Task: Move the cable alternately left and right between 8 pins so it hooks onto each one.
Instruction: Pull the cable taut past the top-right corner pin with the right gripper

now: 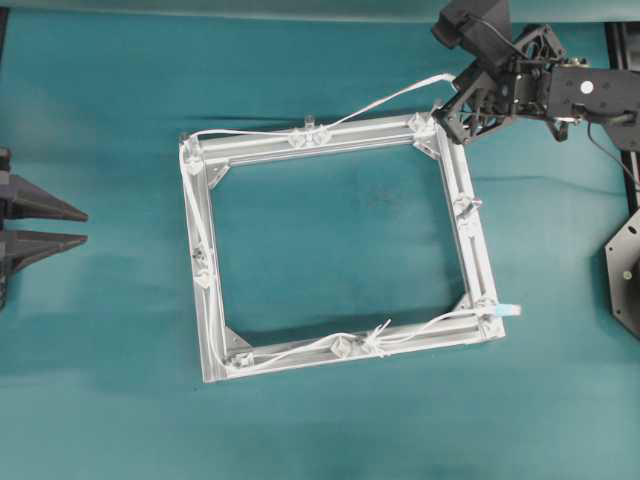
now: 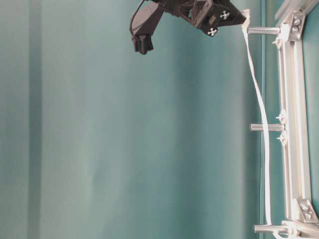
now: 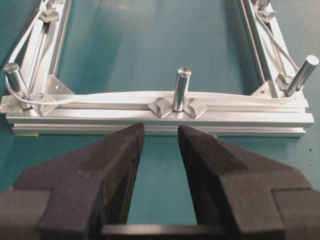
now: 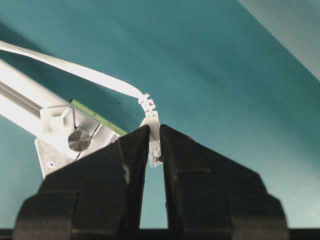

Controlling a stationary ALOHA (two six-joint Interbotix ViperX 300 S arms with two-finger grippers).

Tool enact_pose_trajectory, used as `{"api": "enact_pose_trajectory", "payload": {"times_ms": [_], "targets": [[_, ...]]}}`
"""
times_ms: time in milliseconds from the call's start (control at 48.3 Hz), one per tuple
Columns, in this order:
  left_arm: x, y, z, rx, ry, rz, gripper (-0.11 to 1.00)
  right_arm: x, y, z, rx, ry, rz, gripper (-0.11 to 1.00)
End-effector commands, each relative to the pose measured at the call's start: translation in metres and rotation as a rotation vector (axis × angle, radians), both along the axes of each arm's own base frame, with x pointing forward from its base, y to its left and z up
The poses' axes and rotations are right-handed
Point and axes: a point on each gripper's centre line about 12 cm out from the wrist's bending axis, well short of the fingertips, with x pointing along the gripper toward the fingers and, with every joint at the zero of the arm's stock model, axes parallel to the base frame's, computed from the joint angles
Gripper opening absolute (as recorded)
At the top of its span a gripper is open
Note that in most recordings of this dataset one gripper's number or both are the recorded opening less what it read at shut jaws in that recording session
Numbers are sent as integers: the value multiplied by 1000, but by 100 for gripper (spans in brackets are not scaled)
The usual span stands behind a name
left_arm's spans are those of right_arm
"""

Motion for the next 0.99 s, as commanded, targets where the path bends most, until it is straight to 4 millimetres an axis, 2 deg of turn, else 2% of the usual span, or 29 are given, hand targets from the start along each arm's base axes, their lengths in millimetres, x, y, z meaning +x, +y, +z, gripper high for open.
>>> {"api": "enact_pose_trajectory", "payload": {"times_ms": [0,393,704,973], "targets": [[2,0,4,0,-14,0,38,-1,-1,2,2,-30,-12,10],[2,0,4,0,-14,0,38,-4,4,-12,78,-108,-106,10],[2,0,4,0,-12,0,38,-2,8,-15,154,-186,-215,10],[2,0,4,0,-14,0,38,0,21,-23,254,-225,-311,10]]}}
